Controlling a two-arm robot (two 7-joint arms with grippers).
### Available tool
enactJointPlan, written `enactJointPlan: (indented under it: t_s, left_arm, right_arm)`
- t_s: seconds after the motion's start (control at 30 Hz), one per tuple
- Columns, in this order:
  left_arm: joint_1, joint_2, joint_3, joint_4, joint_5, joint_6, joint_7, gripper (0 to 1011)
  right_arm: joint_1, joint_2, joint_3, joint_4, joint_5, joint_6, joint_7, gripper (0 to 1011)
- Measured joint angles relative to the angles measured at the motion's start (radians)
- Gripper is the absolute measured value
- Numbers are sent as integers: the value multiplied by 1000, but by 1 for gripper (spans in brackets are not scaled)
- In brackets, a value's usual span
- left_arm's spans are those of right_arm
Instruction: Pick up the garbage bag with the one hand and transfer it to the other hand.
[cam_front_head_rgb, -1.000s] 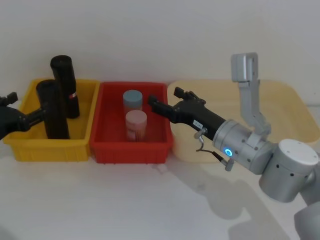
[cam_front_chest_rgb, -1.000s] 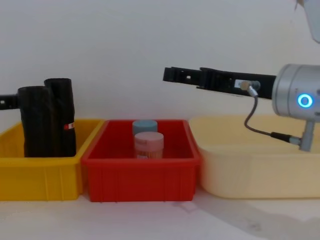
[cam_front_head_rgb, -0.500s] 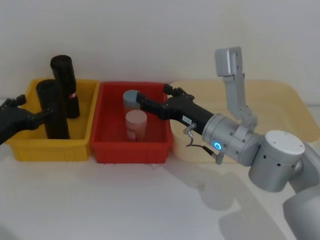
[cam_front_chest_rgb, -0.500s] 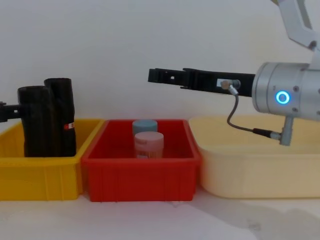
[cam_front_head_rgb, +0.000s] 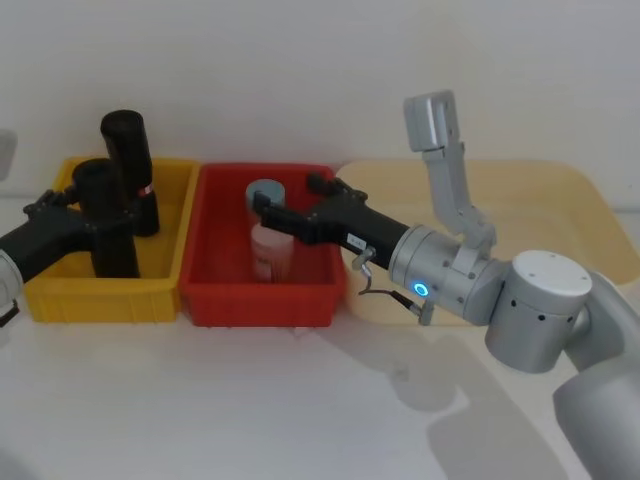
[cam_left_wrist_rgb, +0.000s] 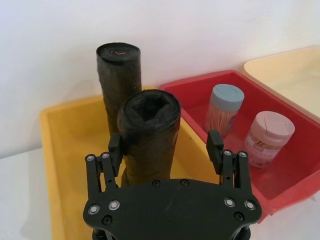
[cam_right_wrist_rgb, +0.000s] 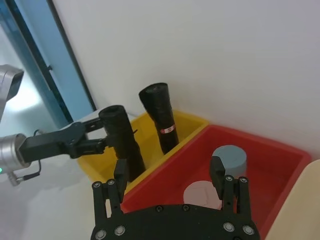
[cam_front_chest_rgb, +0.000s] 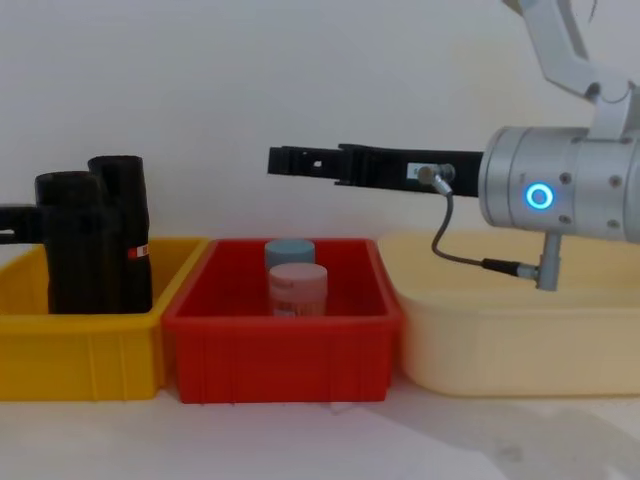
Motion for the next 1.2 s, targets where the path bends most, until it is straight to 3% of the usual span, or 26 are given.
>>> enactJointPlan:
  t_s: [0.43, 0.73, 1.0, 1.2]
  left_arm:
    - [-31, -26, 20, 22, 32, -19, 22, 1000]
    - [-41, -35, 25, 28, 44, -26, 32, 1000]
    - [-45, -39, 27, 31, 49, -28, 37, 1000]
    - [-47, -41, 28, 32, 51, -30, 38, 1000]
  right_arm:
    - [48, 14, -65, 51, -2, 47, 62, 1001]
    - [79, 5, -106, 103, -9, 63, 87, 1001]
    - [96, -9, -124, 143, -10, 52, 95, 1001]
    - [105, -18, -130, 167, -18, 12, 92, 1001]
